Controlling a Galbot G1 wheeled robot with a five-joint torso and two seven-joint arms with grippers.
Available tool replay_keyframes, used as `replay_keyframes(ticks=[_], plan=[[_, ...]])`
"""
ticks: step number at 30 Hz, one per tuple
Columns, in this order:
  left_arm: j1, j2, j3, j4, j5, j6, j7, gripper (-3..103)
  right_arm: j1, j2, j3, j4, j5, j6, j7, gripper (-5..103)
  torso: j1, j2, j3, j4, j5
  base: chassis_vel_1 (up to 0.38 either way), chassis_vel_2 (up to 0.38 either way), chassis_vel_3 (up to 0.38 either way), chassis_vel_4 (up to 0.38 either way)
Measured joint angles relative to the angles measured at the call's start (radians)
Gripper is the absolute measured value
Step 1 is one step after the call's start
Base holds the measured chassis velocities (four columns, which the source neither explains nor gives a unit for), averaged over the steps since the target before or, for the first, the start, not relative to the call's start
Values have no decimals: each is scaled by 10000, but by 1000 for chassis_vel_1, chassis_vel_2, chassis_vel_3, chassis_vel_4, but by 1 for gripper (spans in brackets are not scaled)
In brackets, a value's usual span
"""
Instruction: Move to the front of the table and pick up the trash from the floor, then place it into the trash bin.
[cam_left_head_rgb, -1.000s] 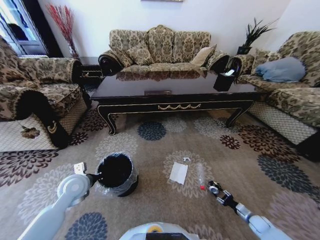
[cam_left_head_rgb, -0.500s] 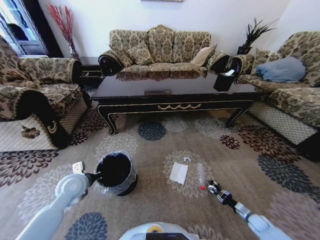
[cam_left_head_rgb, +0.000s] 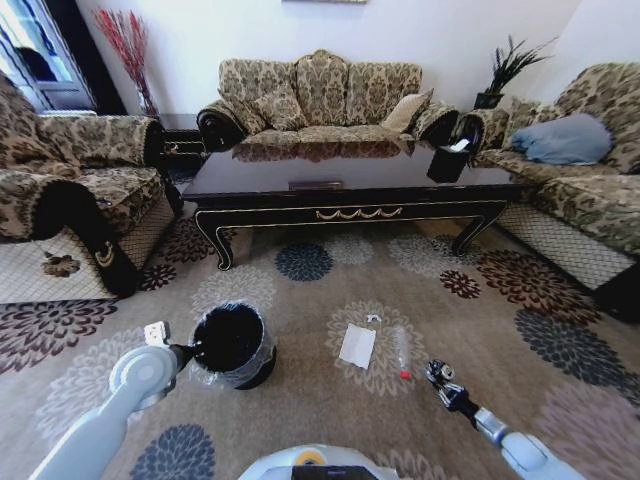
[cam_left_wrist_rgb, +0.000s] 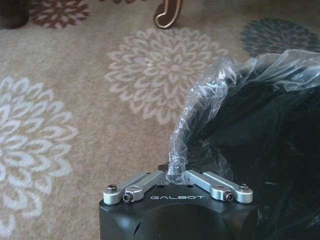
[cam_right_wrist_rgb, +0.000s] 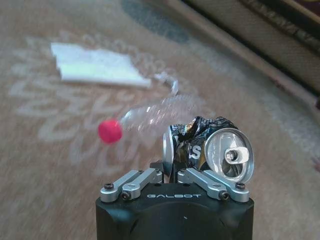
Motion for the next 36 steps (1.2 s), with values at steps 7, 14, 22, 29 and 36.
replay_keyframes(ticks=[7, 14, 22, 29, 36], plan=[[-674, 347, 954, -18, 233, 0, 123, 0, -913, -295, 1051, 1793, 171, -6, 139, 8, 0, 0, 0, 2, 1, 0, 0, 0, 0], [-1731, 706, 2251, -122, 95, 0, 207, 0, -1578, -923, 1730, 3438, 663, -71, 199, 8, 1, -2, 0, -2, 1, 0, 0, 0, 0], [-2989, 889, 3992, 6, -82, 2, 279, 0, -2169, -1449, 2071, 6153, 1456, -804, 318, 8, 1, -2, 0, 4, -2, 0, 0, 0, 0], [-4496, 637, 5436, 424, -361, 1, 280, 0, -2662, -1565, 2328, 8191, 1697, -1527, 381, 8, 0, -2, 0, 1, -2, 0, 0, 0, 0], [-5496, 308, 6291, 680, -875, -4, -108, 0, -2832, -1668, 2163, 9860, 1888, -2177, 499, 8, 1, -2, 0, 0, 3, 0, 0, 0, 0]])
